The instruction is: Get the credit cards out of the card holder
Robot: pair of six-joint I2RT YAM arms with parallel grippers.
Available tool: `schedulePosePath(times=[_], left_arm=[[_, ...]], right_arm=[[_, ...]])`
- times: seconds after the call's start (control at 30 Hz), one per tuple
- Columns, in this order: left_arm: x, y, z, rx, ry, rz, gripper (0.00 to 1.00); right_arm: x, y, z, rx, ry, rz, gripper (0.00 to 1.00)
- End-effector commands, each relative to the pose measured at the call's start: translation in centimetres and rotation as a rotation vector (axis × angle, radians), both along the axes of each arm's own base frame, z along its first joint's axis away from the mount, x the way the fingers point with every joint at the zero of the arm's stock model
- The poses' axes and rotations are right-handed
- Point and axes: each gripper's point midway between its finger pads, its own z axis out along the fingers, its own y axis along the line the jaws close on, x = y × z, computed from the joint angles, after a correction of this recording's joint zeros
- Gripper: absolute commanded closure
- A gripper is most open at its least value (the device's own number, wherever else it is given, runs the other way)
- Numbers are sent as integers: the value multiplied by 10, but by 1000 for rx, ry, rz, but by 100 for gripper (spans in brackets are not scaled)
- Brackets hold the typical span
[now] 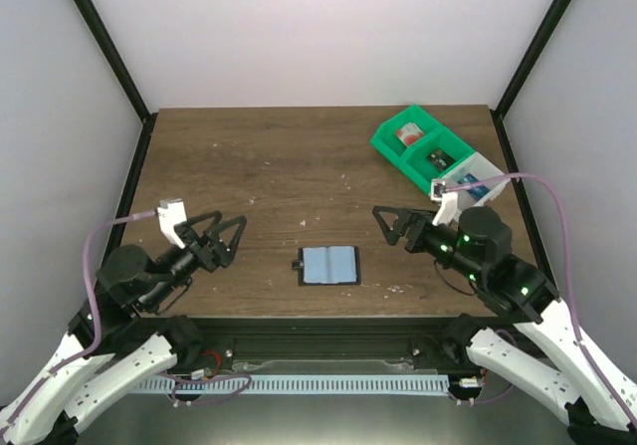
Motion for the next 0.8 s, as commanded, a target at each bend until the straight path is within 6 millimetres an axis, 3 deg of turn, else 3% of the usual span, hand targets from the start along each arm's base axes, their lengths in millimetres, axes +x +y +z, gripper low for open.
schedulePosePath(times=[0.0, 0.27, 0.77], left_arm=[[-9, 6, 7, 7, -24, -13, 0], [-14, 2, 4, -15, -60, -52, 0], [-16, 3, -6, -27, -62, -54, 0]], right_arm=[[-7, -22, 12, -16, -49, -66, 0], [-15, -37, 9, -4, -62, -103, 0], [-14, -36, 5, 1, -51, -106, 0]])
